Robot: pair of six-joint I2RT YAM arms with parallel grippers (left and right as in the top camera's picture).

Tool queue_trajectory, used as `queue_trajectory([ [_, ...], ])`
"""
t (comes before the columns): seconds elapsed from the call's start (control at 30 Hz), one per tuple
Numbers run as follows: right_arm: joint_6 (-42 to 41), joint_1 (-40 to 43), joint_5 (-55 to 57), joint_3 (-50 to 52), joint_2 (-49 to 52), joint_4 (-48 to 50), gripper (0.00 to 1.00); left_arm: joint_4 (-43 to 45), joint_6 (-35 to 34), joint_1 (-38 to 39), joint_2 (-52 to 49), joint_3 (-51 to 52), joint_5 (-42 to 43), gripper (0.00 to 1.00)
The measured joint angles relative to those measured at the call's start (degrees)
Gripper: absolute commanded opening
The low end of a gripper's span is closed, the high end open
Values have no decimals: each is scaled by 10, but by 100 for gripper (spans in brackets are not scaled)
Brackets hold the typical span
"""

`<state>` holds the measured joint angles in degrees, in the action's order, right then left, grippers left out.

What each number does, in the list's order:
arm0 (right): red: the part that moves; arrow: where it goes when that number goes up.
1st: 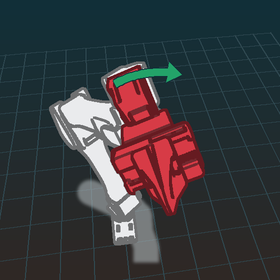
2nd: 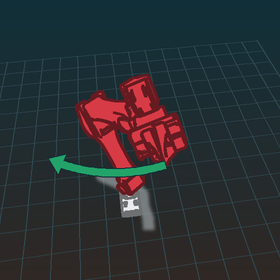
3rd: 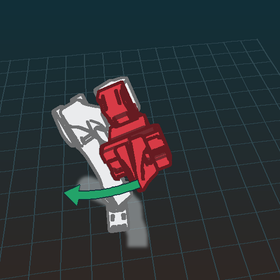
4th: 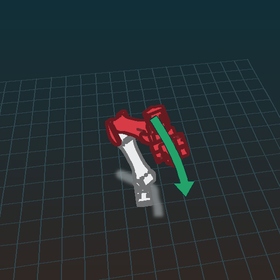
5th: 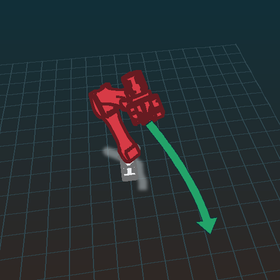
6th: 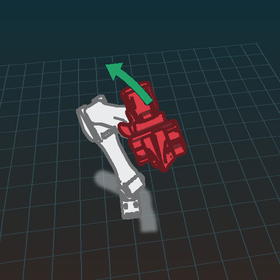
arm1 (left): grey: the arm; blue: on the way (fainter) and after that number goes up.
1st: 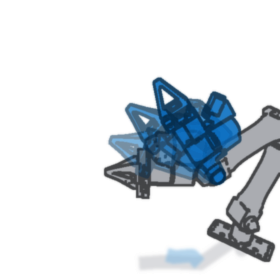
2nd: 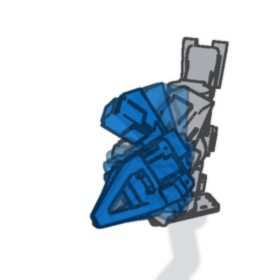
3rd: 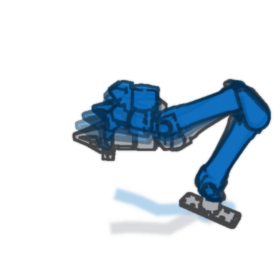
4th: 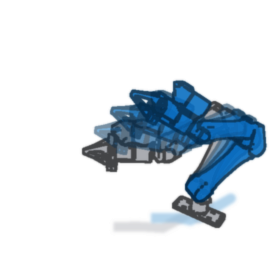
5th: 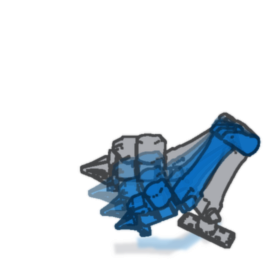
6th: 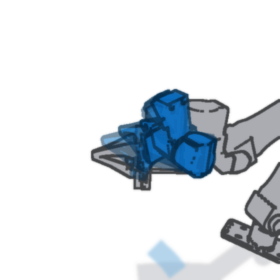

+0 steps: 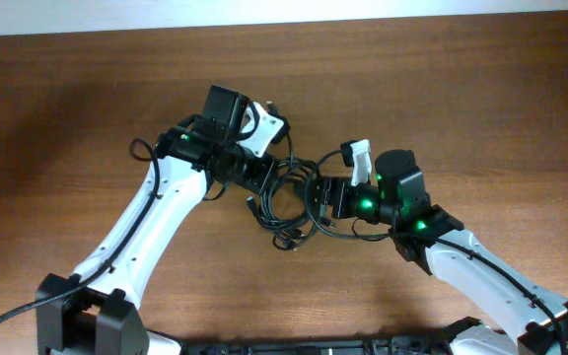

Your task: Untangle cables

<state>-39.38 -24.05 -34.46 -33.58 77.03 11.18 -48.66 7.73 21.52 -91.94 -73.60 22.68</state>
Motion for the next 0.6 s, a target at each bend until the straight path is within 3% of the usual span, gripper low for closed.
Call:
queue_trajectory([
  [0.07, 4, 0, 1, 0, 0, -9, 64, 8, 9, 0, 0, 0, 27, 0],
  [0.1, 5, 0, 2, 0, 0, -15, 49, 13, 13, 0, 0, 0, 39, 0],
  [0.23, 8, 0, 2, 0, 0, -28, 19, 34, 19, 1, 0, 0, 65, 0],
  [0.27, 6, 0, 3, 0, 0, -30, 8, 35, 19, 1, 0, 0, 69, 2],
  [0.3, 10, 0, 1, 0, 0, -28, 4, 37, 20, 1, 0, 0, 71, 5],
  [0.47, 8, 0, 2, 0, 0, -14, 4, 38, 22, -1, 0, 0, 67, 40],
  [0.6, 1, 0, 2, 0, 0, -13, 4, 44, -2, -21, 0, 0, 65, 41],
])
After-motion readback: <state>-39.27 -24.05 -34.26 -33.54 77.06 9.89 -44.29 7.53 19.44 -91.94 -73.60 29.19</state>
